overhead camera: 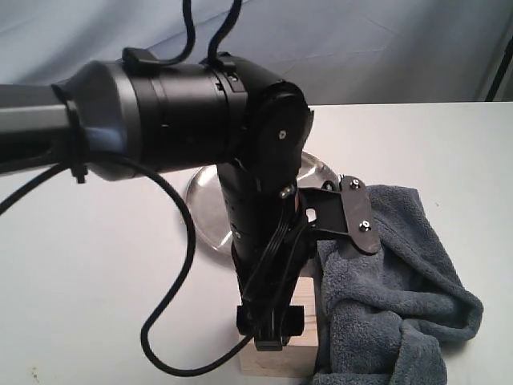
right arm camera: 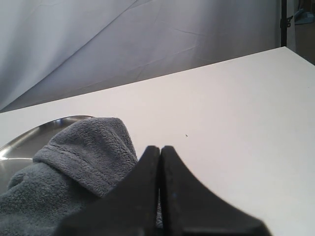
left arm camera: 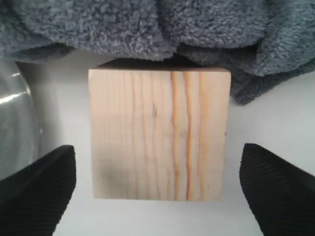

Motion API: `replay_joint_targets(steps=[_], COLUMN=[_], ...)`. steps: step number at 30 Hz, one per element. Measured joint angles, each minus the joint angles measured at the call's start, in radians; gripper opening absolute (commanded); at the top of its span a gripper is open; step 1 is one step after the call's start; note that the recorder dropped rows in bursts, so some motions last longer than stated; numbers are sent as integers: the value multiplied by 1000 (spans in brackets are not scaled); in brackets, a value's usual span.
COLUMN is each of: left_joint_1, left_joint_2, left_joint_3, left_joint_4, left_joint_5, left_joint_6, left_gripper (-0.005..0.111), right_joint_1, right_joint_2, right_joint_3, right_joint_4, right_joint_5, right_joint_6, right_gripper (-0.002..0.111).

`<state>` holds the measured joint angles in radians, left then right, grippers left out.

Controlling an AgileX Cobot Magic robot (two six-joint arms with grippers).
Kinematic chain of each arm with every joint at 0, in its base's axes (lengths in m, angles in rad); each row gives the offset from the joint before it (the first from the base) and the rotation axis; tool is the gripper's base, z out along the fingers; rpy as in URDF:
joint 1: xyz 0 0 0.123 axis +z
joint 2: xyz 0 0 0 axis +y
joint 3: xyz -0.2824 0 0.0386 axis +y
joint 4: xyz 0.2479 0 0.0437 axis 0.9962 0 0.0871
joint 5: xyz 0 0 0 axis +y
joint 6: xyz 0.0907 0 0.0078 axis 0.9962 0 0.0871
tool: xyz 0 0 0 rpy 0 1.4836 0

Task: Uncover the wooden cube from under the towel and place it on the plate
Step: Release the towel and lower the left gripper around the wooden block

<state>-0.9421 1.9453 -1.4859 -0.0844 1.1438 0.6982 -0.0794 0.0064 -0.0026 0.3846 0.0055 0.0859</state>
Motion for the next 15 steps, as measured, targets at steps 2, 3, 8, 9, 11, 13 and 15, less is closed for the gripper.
replay_joint_targets(steps=[2, 3, 8, 9, 11, 13, 15], left_joint_1=[1, 1, 21, 22, 23, 23, 23], left_joint_2=[31, 39, 73, 80, 91, 99, 107], left_joint_3=[2, 2, 2, 2, 2, 2, 4], left_joint_4=[-4, -4, -53, -58, -72, -83, -87], left_joint_5=[0, 0, -16, -19, -36, -62, -67], left_joint_6=[1, 1, 6, 8, 12, 16, 16], left_gripper=[85, 85, 85, 85, 85, 85, 85], right_joint_1=[0, 0, 0, 0, 0, 0, 0], right_joint_2=[0, 0, 0, 0, 0, 0, 0], right_joint_3=[0, 0, 0, 0, 0, 0, 0], right_joint_4=[0, 0, 0, 0, 0, 0, 0], right_joint_5=[0, 0, 0, 0, 0, 0, 0], right_joint_6=[0, 0, 0, 0, 0, 0, 0], right_gripper=[3, 3, 3, 3, 3, 3, 3])
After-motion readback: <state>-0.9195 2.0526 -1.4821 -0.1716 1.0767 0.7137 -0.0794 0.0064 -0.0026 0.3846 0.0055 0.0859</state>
